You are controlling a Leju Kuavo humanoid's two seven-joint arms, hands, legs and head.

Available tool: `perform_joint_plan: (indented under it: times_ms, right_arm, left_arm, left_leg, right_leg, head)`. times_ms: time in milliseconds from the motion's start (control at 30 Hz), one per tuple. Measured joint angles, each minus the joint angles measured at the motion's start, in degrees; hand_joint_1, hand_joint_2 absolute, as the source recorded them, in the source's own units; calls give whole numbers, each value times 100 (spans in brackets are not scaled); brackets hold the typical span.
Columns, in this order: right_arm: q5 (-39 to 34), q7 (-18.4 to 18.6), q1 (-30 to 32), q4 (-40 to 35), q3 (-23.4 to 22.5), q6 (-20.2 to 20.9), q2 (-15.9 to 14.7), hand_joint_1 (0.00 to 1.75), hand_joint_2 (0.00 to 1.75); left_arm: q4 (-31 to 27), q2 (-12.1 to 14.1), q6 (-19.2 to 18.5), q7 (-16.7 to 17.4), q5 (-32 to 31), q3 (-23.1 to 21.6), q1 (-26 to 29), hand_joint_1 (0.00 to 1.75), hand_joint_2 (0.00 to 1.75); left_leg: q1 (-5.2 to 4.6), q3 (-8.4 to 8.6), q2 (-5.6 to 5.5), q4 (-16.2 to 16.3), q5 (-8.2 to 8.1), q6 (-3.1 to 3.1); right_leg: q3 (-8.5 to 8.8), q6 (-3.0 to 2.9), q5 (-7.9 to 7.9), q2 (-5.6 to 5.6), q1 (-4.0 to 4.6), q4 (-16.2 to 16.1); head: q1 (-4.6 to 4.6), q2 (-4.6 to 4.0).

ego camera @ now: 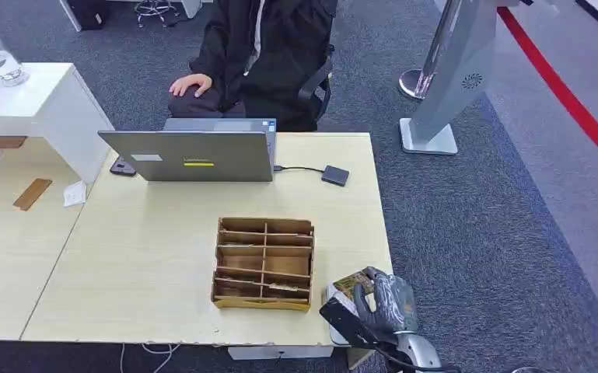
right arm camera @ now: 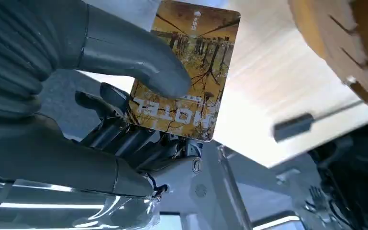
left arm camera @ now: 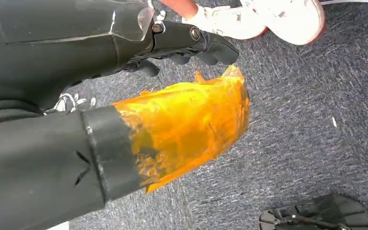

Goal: Pass the card to the sensor for recognition and then transmit it.

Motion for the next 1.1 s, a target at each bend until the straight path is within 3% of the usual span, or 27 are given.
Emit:
perform_joint_plan:
  times_ms: [667, 1100]
  right_arm:
    - [312, -1110, 96, -1009, 258, -1116, 0, 175, 175]
    - [634, -1469, -124, -1097, 433, -1366, 9, 175, 175]
  left_arm:
    - [0, -44, 0, -30, -107, 4, -12, 0, 0]
    - [0, -39, -39, -35, -170, 2, -33, 0, 0]
  left_leg:
    - [0, -3, 1, 0, 0, 0]
    - [0, -3, 1, 0, 0, 0]
  right_leg:
    - [-2, 0, 0, 0, 0, 0]
    - [-2, 0, 0, 0, 0, 0]
  head:
    - [0, 0]
    - [-2, 0]
